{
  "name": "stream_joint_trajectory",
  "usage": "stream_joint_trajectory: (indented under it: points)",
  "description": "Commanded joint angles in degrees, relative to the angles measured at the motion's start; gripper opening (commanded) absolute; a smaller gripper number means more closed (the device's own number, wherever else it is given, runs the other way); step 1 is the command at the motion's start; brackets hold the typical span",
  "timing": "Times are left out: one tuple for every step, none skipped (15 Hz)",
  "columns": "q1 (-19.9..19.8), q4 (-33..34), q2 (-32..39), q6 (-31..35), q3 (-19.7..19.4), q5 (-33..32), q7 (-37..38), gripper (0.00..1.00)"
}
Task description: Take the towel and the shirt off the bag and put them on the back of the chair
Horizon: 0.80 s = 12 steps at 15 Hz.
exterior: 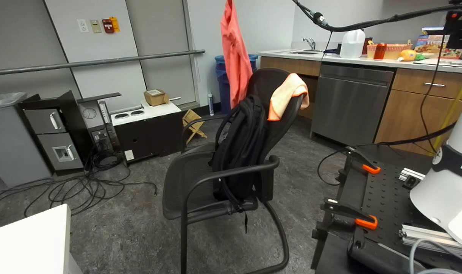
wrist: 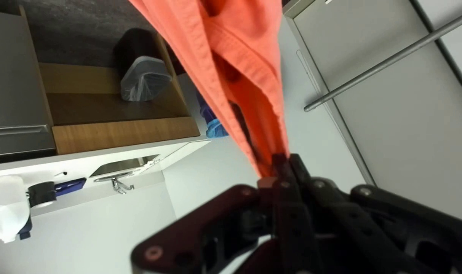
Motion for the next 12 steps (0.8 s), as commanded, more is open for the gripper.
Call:
stream_joint_trajectory:
  points:
    - [2.39,-3.86,-3.92,-0.37,2.92,0.64,-3.23,0.01]
    - [2.95,-5.30,-5.18,-0.35,4.23,0.98,-4.24,0.01]
    - [1.89,-4.00,-4.93,-1.23,6.23,2.43,-6.41,0.01]
    - [2.03,-5.58,-6.30,-1.40,7.45,3.09,-7.59,0.01]
    - [1.43,-5.89,-6.91,-2.00,8.89,4.08,-9.37,0.01]
    - [0.92,-6.87,-7.80,-2.77,9.89,4.98,-10.93,0.01]
    - [0.16,-7.55,-8.51,-3.67,10.56,5.99,-12.71,0.01]
    - [-0.42,-7.90,-8.87,-4.72,10.64,6.47,-14.20,0.01]
    - [-1.25,-8.55,-9.47,-5.90,10.89,7.16,-16.34,0.01]
    - [-2.46,-9.47,-10.37,-7.39,11.55,8.44,-19.52,0.01]
    - [-3.38,-10.11,-11.11,-8.93,11.70,9.26,-21.92,0.01]
    - [-4.64,-10.96,-11.68,-10.17,11.93,10.33,-24.76,0.01]
